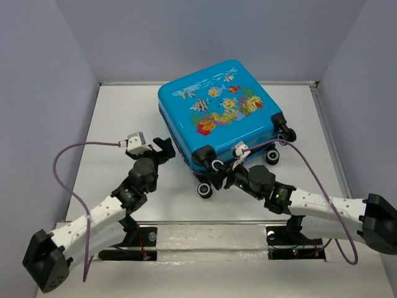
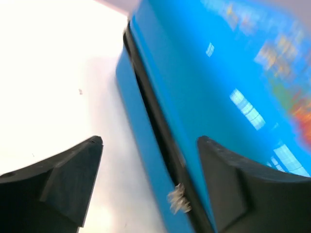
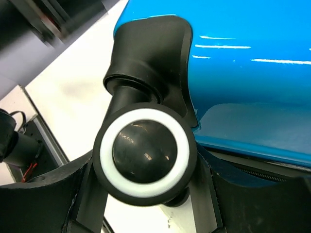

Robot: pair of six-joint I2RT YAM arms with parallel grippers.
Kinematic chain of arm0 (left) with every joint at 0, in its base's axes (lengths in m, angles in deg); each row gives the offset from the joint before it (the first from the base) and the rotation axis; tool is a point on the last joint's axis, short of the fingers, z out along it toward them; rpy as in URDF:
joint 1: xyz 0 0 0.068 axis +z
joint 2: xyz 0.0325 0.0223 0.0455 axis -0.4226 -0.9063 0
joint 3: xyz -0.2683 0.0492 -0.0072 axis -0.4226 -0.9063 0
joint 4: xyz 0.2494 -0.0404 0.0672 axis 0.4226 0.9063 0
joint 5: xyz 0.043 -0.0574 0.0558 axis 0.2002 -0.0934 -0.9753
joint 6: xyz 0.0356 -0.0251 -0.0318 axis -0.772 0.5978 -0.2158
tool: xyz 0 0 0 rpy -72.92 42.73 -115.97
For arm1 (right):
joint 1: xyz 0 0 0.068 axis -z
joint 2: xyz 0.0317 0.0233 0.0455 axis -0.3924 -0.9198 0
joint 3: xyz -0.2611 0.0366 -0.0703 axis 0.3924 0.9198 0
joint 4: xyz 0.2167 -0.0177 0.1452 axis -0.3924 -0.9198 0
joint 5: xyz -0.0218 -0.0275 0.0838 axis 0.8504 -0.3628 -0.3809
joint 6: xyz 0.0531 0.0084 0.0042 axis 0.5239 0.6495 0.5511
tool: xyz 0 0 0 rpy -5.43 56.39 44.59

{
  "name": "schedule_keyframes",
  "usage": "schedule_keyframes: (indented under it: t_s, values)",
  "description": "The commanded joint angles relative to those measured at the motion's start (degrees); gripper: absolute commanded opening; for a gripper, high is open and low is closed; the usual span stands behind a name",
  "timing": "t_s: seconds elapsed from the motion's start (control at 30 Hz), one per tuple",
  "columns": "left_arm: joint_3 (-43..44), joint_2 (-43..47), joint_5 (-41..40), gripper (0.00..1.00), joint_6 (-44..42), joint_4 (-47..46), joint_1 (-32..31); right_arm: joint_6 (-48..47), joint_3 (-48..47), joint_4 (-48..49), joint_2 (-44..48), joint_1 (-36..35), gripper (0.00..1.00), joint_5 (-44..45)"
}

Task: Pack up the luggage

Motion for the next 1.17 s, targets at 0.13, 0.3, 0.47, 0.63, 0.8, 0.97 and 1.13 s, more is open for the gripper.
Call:
schedule_keyframes:
  t_s: [0.13,0.3,0.47,0.63,0.8,0.97,1.13]
  values:
    - [16.22,20.42,-6.38,0.99,-0.35,18.33,1.17,-2.36,-18.74,8.93,-19.28,-8.53,0.07,-7.9]
    - [21.85,23.95,0.12,0.99,0.97,26.08,1.17,-2.02,-32.17,0.37,-29.07,-11.63,0.44,-5.55]
    - [25.82,26.06,2.95,0.99,1.5,33.89,1.17,-4.29,-31.94,-7.92,-21.55,-11.63,1.0,4.83]
    - [28.81,27.38,9.08,0.99,0.18,35.67,1.08,-10.79,-30.81,-19.26,-7.51,-11.63,1.0,11.85]
    - [31.45,27.73,13.49,0.99,-1.66,35.23,1.08,-17.39,-29.92,-24.81,12.64,-11.63,1.0,26.18]
    - [30.31,28.61,13.67,0.99,-3.42,33.47,1.08,-22.05,-25.28,-24.12,30.92,-11.63,1.0,33.48]
    - [26.88,27.39,14.11,0.99,-3.51,31.27,1.08,-23.37,-21.31,-21.83,31.66,-11.63,1.0,40.51]
